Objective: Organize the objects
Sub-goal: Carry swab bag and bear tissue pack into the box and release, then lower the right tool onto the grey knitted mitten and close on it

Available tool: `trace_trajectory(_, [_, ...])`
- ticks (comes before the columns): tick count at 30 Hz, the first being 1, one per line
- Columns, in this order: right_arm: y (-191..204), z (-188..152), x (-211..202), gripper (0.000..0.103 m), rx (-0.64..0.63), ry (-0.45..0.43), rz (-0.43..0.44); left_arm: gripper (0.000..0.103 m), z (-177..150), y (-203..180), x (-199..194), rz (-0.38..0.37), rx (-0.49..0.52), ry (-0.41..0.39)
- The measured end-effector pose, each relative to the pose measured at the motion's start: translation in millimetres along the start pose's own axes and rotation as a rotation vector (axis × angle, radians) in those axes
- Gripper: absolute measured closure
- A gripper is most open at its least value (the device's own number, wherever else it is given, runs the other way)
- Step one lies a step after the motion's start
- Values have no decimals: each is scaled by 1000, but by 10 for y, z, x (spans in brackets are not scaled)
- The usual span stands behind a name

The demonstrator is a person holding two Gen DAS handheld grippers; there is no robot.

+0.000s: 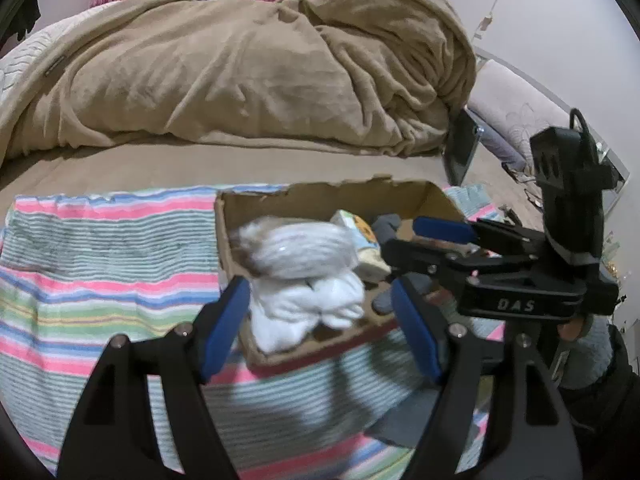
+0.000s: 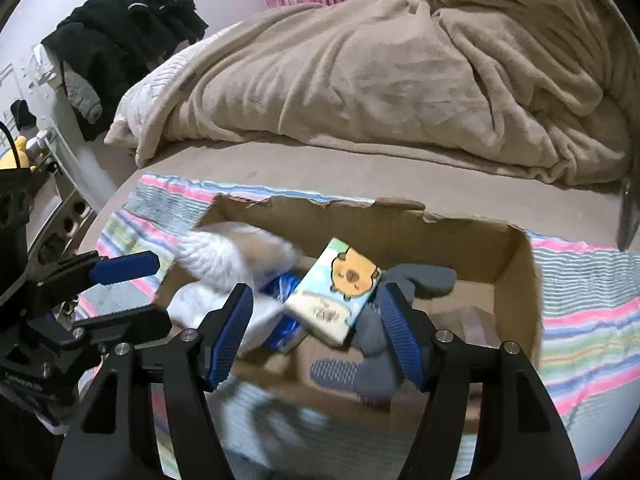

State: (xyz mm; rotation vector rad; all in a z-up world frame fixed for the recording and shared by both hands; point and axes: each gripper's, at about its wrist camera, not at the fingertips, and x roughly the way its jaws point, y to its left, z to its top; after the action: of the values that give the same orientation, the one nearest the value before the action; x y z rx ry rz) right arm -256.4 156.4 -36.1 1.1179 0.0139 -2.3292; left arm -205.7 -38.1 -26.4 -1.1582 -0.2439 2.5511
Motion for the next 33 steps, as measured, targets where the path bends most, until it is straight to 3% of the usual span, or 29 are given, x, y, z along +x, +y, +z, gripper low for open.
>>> trace_trajectory(7, [101, -132, -429, 34, -11, -43, -24, 28, -169, -93, -318, 20, -24, -43])
trace_trajectory(18, [246, -366, -967, 34, -44, -75, -37, 28, -461, -437, -888, 137, 18, -125])
trace_trajectory(33, [396, -748, -1124, 34, -71, -53, -48, 27, -816, -539, -1020, 157, -11, -118])
